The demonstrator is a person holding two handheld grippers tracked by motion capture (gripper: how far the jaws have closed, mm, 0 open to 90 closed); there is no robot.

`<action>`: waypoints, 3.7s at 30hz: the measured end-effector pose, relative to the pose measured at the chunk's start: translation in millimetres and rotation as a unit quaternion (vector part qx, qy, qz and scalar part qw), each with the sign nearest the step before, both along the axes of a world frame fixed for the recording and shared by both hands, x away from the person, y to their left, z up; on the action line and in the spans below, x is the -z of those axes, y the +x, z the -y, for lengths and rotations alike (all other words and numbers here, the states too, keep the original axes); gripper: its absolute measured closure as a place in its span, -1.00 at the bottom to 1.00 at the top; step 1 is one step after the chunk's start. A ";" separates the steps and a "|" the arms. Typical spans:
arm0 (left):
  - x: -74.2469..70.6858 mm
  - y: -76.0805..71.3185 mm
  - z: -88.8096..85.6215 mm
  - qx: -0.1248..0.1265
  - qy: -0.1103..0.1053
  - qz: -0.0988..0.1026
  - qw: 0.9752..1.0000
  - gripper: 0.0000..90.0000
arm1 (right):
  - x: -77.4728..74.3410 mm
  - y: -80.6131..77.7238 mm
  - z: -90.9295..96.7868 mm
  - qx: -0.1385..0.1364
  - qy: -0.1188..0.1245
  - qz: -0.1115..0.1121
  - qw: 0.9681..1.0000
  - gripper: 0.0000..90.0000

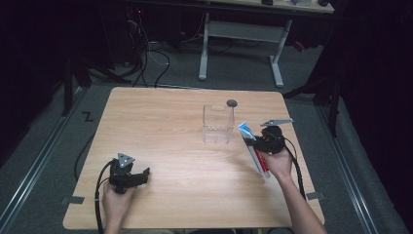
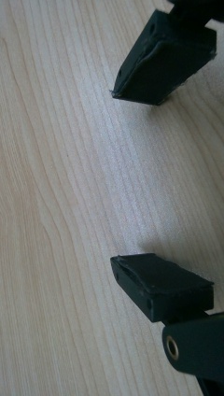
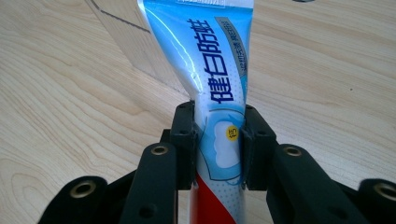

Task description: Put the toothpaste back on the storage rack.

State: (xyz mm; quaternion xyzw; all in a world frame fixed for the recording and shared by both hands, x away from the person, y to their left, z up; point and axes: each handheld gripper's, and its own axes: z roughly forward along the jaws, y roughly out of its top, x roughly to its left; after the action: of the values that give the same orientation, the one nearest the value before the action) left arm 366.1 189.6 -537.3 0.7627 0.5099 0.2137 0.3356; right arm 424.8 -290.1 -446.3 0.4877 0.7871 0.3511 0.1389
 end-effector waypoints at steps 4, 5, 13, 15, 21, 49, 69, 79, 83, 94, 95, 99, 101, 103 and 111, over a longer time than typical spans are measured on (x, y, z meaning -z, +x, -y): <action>0.0 0.0 0.0 0.000 0.000 0.000 1.000 -0.62 | -2.7 -2.2 -0.8 -0.003 0.004 0.004 1.000 0.58; 0.0 0.0 0.1 0.000 0.000 0.000 1.000 -0.62 | -3.0 -2.5 -1.2 -0.003 0.004 0.004 1.000 0.58; 0.0 0.0 0.0 0.000 0.000 0.000 1.000 -0.62 | -6.4 -3.2 -4.9 -0.010 0.007 0.010 1.000 0.58; 0.0 0.0 0.0 0.000 0.000 0.000 1.000 -0.62 | -7.0 -3.4 -5.3 -0.010 0.008 0.011 1.000 0.58; 0.0 0.0 0.1 0.000 0.000 0.000 1.000 -0.62 | -10.7 -5.1 -6.8 -0.011 0.015 0.014 1.000 0.58; 0.0 0.0 0.1 0.000 0.000 0.000 1.000 -0.62 | -40.5 -2.4 -18.9 -0.034 0.032 0.046 0.998 0.58; 0.0 0.0 0.1 0.000 0.000 0.000 1.000 -0.62 | -62.0 13.5 -35.8 -0.047 0.047 0.069 0.995 0.57; 0.0 0.0 0.1 0.000 0.000 0.000 1.000 -0.62 | -74.4 21.4 -44.0 -0.053 0.045 0.083 0.994 0.57; 0.0 0.0 0.1 0.000 0.000 0.000 1.000 -0.62 | -77.4 24.7 -45.9 -0.054 0.047 0.086 0.994 0.57; 0.1 0.0 0.1 0.000 -0.001 0.000 1.000 -0.62 | -83.4 36.7 -52.3 -0.053 0.052 0.092 0.993 0.57; 0.1 0.0 0.1 0.000 0.000 0.000 1.000 -0.62 | -84.7 37.7 -53.0 -0.053 0.050 0.094 0.993 0.57; 0.1 0.0 0.1 0.000 0.000 0.000 1.000 -0.62 | -88.5 40.9 -55.7 -0.052 0.048 0.099 0.993 0.57; 0.1 0.0 0.1 0.000 0.000 0.000 1.000 -0.62 | -91.7 44.7 -59.3 -0.053 0.041 0.103 0.992 0.57; 0.1 0.0 0.1 0.000 0.000 0.000 1.000 -0.62 | -92.5 45.6 -60.1 -0.052 0.038 0.104 0.992 0.57; 0.0 0.0 0.0 0.000 0.000 0.000 1.000 -0.62 | -95.3 55.8 -66.7 -0.051 0.044 0.105 0.992 0.56</action>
State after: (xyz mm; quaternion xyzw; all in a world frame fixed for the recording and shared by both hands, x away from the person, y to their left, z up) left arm 366.1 189.6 -537.4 0.7628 0.5099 0.2138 0.3353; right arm 480.6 -223.4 -351.0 0.4127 0.7761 0.4410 0.1811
